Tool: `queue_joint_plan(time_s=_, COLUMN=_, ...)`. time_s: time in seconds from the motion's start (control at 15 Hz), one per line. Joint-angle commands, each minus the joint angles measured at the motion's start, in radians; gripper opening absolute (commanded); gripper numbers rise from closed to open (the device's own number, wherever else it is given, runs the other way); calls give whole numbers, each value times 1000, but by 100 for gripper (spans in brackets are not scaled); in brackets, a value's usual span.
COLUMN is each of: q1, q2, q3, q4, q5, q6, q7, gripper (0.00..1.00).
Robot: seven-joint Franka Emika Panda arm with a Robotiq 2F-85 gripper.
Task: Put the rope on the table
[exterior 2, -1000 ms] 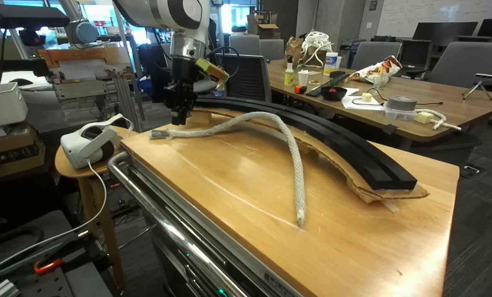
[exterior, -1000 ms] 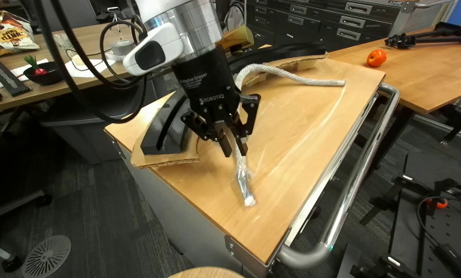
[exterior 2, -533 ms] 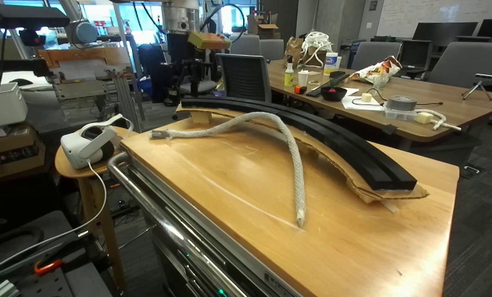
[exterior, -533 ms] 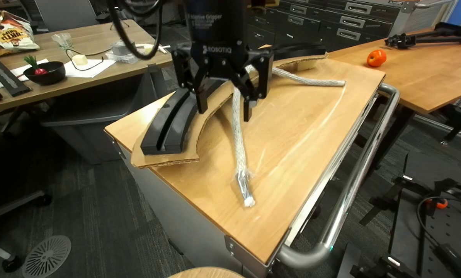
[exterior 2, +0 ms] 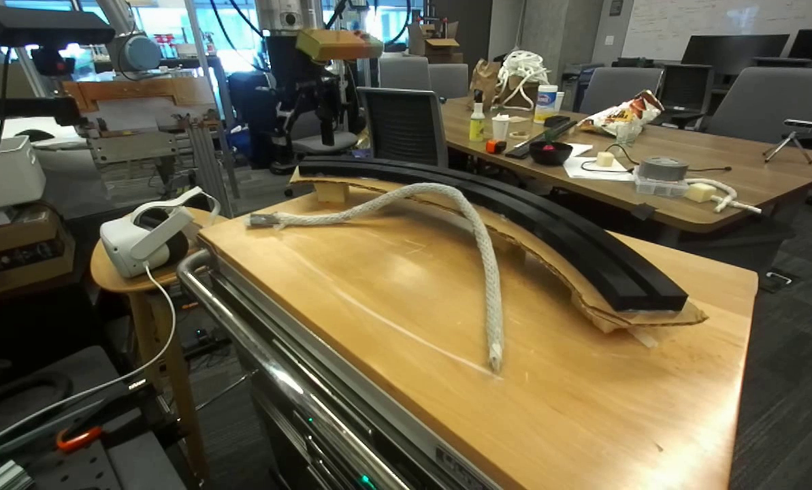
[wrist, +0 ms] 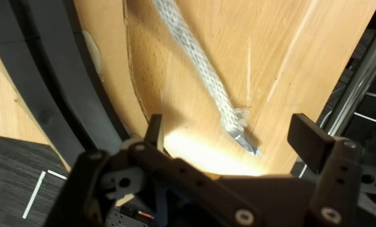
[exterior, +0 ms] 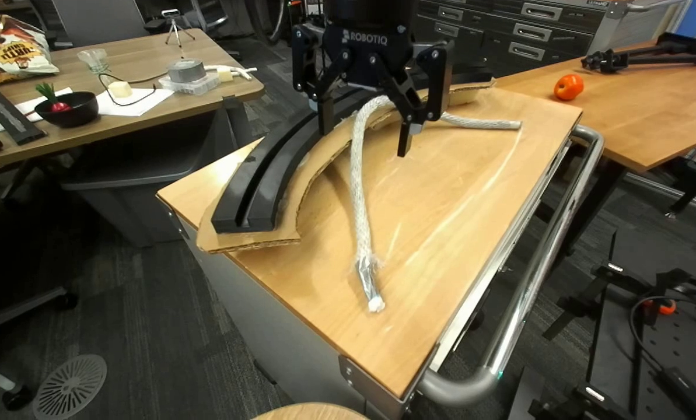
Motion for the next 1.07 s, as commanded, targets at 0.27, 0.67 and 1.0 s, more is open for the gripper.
queue_joint_plan(time_s=0.27, q1=-34, q2=32, q3=-81, q4=-17, q5=-174, q6=79, q7=295, gripper=100)
queue_joint_plan(time_s=0.67, q1=-85, q2=10, q3=-149, q4=-81, q5=-223, q6=293, q7=379, gripper=100)
queue_joint_plan(time_s=1.0, q1=-99, q2=74, q3=-160, q4=-27, q5=-219, q6=313, q7=366, gripper=49)
